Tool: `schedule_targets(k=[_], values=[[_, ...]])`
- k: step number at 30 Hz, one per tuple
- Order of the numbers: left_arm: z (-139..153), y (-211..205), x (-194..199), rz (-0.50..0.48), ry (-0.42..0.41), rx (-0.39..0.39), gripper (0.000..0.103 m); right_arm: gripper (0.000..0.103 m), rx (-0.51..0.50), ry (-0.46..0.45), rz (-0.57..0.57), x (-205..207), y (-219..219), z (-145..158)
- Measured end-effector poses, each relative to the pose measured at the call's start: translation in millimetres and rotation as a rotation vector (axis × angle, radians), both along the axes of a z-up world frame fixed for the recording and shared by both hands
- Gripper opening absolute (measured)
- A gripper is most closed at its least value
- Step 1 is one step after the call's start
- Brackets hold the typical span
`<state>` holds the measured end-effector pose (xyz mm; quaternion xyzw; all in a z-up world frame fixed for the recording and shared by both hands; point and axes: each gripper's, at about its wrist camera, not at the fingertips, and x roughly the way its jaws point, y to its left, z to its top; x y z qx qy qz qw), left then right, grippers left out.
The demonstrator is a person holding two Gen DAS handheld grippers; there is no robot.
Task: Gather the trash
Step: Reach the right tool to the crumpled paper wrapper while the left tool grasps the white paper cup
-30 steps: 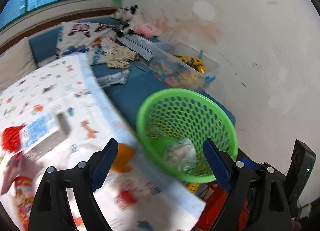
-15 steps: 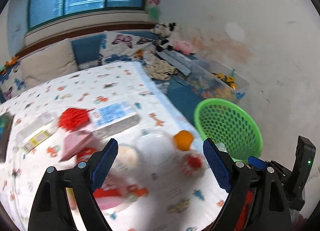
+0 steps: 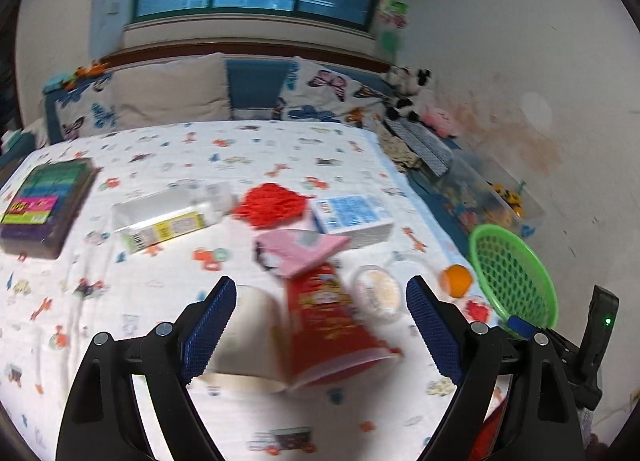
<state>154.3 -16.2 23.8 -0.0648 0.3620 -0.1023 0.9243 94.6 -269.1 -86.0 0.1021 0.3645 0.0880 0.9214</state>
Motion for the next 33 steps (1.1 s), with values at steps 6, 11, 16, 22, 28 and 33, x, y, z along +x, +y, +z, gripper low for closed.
schedule_targets(k=[6, 11, 16, 22, 28, 33], values=[[-2, 37, 2, 0.081, 0.023, -0.027, 0.084, 0.069, -0.01, 0.025, -0.006, 17, 6, -10], [-17, 55, 8, 0.115, 0.08, -0.051, 0.084, 0.063, -0.011, 0.037, -0.003, 27, 12, -15], [-35, 55, 18, 0.096, 0.141, -0.057, 0.084, 0.056, -0.036, 0.041, 0.005, 30, 17, -18], [-61, 50, 34, 0.051, 0.221, -0.045, 0.084, 0.054, -0.038, 0.035, 0.001, 26, 16, -17], [-73, 47, 43, 0.016, 0.255, -0.042, 0.081, 0.053, -0.035, 0.016, 0.004, 18, 17, -9], [-83, 46, 49, -0.001, 0.282, -0.054, 0.075, 0.053, -0.038, 0.004, 0.012, 11, 20, -3]])
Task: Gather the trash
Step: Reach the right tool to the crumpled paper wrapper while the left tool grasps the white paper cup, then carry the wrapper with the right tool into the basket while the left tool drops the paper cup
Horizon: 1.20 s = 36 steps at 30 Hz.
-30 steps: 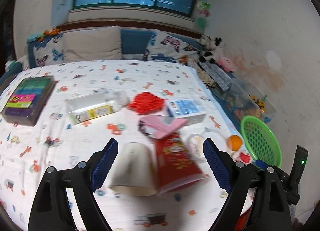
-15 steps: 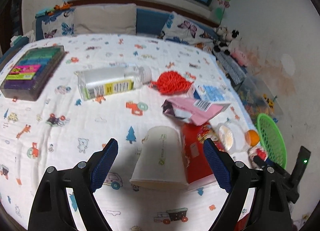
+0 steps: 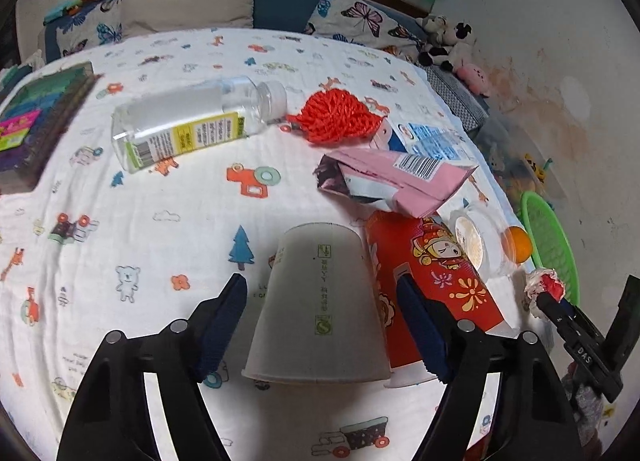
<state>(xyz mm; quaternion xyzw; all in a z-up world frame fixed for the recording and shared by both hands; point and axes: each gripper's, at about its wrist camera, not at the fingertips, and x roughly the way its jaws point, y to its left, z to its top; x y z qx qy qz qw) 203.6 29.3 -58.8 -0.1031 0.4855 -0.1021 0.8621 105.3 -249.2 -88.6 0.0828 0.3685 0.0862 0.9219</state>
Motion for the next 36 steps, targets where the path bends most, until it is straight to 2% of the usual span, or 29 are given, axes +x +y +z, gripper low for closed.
schedule_targets(k=[5, 9, 16, 29, 36], values=[[-8, -1, 4, -0.008, 0.018, -0.007, 0.072, 0.053, -0.003, -0.008, 0.004, -7, 1, 5], [-13, -1, 4, -0.016, 0.03, -0.018, 0.062, 0.053, -0.004, -0.012, -0.008, -11, -1, 6], [-4, 1, -5, -0.015, -0.006, -0.012, 0.059, 0.053, -0.003, -0.02, -0.037, -17, -11, 9], [69, 3, -33, -0.017, -0.166, 0.003, 0.059, 0.054, 0.006, -0.037, -0.115, -20, -47, 13], [105, -50, -27, -0.128, -0.233, -0.014, 0.059, 0.054, -0.008, -0.037, -0.182, -19, -82, 11]])
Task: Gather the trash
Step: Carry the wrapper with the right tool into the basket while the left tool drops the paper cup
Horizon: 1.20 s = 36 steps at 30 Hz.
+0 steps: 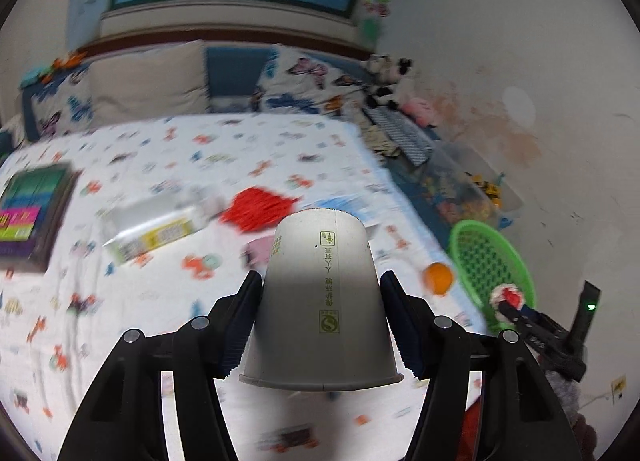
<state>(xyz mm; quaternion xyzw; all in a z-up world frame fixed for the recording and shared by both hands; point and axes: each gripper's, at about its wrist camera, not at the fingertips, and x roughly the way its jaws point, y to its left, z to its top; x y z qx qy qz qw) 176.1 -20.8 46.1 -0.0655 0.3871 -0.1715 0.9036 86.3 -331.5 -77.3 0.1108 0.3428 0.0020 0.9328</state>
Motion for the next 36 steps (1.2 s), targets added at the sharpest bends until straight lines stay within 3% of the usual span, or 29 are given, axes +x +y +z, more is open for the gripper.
schedule_targets(k=[8, 17, 24, 36], values=[[23, -100, 18, -0.169, -0.047, -0.007, 0.059, 0.054, -0.025, 0.039, -0.098, 3, -56, -12], [15, -204, 41, -0.307, -0.055, 0.036, 0.059, 0.055, -0.015, 0.077, -0.144, 12, -95, -28], [1, -255, 53, -0.367, -0.026, 0.054, 0.059, 0.063, -0.007, 0.078, -0.162, 13, -107, -34], [-31, -312, 60, -0.437, 0.027, 0.087, 0.06, 0.065, 0.016, 0.048, -0.17, -8, -113, -30]])
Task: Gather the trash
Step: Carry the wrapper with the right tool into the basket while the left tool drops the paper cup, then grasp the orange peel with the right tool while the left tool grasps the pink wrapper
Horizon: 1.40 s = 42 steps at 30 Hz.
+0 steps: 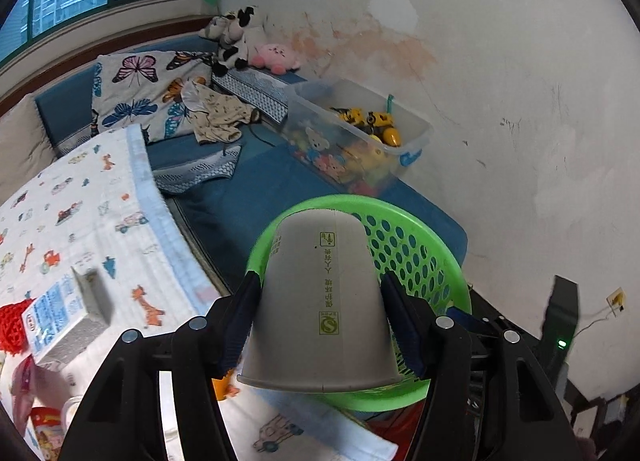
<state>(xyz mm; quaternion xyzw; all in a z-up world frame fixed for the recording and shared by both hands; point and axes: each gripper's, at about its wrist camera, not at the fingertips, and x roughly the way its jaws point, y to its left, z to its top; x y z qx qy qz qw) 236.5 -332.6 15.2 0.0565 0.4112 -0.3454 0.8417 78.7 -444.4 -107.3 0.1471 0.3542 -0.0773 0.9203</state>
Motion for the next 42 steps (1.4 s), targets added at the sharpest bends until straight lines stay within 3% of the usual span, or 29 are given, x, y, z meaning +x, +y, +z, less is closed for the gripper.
schedule_targets(k=[9, 13, 16, 23, 33, 42], values=[[-22, -25, 2, -0.031, 0.034, 0.023, 0.062, 0.066, -0.001, -0.014, -0.011, -19, 3, 4], [-27, -23, 1, -0.037, 0.05, -0.008, 0.073, 0.066, 0.005, -0.013, -0.014, -25, 5, 4], [-26, -15, -3, -0.027, 0.048, -0.022, 0.075, 0.066, 0.007, -0.017, -0.009, -28, 10, 5], [-8, 33, -18, 0.027, 0.002, -0.045, 0.075, 0.066, 0.004, -0.035, 0.025, -29, 28, 14], [14, 129, -34, 0.19, -0.057, -0.051, 0.075, 0.071, -0.016, -0.065, 0.118, -16, 72, 31], [10, 210, -45, 0.342, -0.05, -0.044, 0.075, 0.071, -0.04, -0.057, 0.23, 10, 117, 35]])
